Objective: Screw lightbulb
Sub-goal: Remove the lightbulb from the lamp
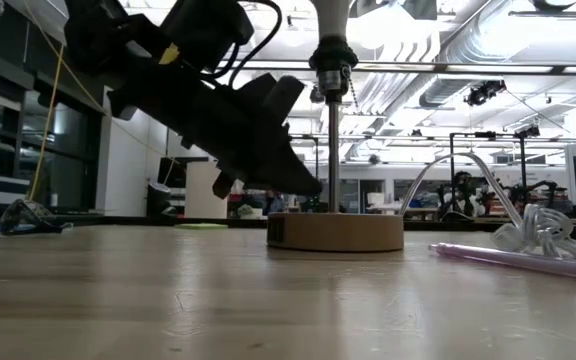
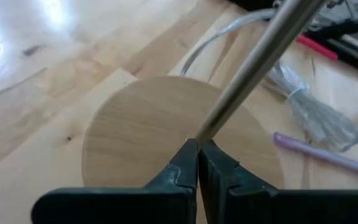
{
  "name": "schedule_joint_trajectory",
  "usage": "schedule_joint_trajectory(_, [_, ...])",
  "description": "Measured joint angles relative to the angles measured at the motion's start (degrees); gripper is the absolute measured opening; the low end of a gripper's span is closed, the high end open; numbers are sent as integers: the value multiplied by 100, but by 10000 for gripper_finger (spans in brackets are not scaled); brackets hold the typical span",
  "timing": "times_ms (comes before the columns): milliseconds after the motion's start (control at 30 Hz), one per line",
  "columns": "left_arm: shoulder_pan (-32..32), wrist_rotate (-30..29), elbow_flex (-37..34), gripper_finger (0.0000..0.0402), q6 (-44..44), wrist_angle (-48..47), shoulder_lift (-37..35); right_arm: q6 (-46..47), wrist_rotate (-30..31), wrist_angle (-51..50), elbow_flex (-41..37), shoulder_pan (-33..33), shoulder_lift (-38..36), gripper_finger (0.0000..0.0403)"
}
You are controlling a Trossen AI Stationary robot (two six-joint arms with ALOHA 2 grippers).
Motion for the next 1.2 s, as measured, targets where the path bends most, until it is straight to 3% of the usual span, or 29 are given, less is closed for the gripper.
schedule_joint_trajectory(233, [16, 76, 0, 0, -92, -177, 0, -7, -559, -1454, 2114, -243, 1508, 0])
schedule_joint_trajectory(367, [16, 148, 5, 2, -63, -36, -16, 7, -790, -1347, 1678, -313, 1437, 0])
schedule_joint_trajectory(533, [16, 452, 22, 29, 268, -110, -159, 35, -562, -1579, 1846, -300, 1356, 0])
schedule_joint_trajectory(800, [14, 541, 24, 141, 1020, 167, -239, -47, -309, -1450, 2032, -344, 1173, 0])
schedule_joint_trajectory(967, [142, 223, 22, 205, 1104, 376, -118, -62, -313, -1453, 2094, -347, 1171, 0])
schedule_joint_trajectory(1200, [402, 617, 20, 215, 1291, 573, -116, -63, -313, -1456, 2094, -355, 1173, 0])
